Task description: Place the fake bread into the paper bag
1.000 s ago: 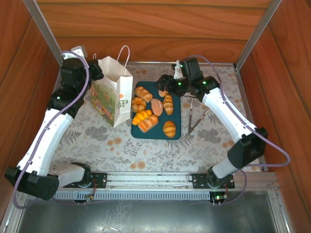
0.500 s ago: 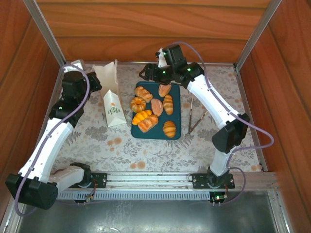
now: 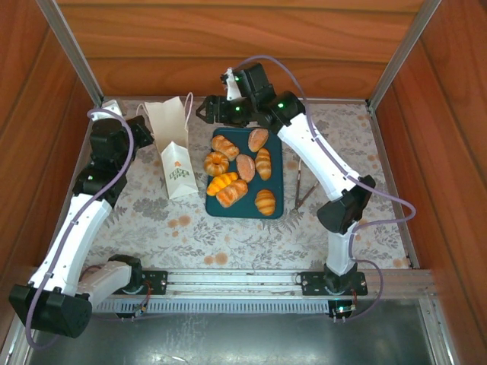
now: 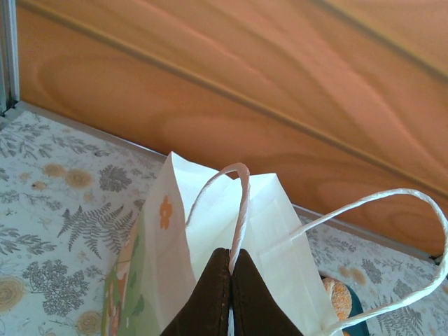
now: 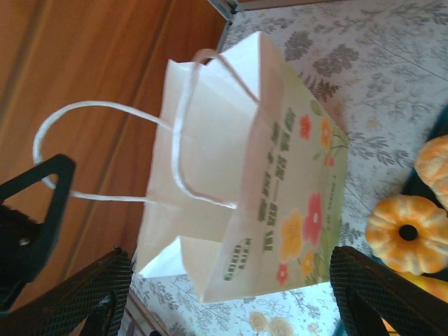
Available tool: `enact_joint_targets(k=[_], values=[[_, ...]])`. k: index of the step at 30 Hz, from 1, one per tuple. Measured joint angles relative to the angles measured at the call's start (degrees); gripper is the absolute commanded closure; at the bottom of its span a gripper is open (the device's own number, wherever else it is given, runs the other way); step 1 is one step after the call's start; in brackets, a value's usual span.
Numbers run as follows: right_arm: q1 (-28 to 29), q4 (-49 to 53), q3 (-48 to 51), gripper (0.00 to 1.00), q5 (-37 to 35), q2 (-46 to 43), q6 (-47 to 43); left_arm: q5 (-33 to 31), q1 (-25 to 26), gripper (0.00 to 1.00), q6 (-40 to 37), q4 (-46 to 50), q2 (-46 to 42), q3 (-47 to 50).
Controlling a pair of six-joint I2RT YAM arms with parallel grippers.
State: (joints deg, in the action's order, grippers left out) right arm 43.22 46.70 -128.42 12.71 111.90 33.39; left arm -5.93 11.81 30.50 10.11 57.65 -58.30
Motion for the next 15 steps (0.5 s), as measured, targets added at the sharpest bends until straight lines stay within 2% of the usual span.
enact_joint_targets(k=[6,10,13,15], values=[[2.1,0.7,-6.0,0.22,-0.9,3.4,-0.2,0.4,-0.3,1.0,0.3,-0.3,0.0,0.2],[2.5,1.0,-9.5,0.27,-1.5,6.7,-0.2,0.8,-0.5,1.0,0.6,-0.5,0.0,0.2],[2.5,0.9,-10.6,0.39,-2.6,9.3,-0.3,1.2,-0.7,1.0,1.0,-0.9,-0.1,0.4],[2.5,0.9,-10.7,0.53,-3.4,10.4,-0.2,1.3,-0.8,1.0,1.1,-1.3,-0.3,1.0]])
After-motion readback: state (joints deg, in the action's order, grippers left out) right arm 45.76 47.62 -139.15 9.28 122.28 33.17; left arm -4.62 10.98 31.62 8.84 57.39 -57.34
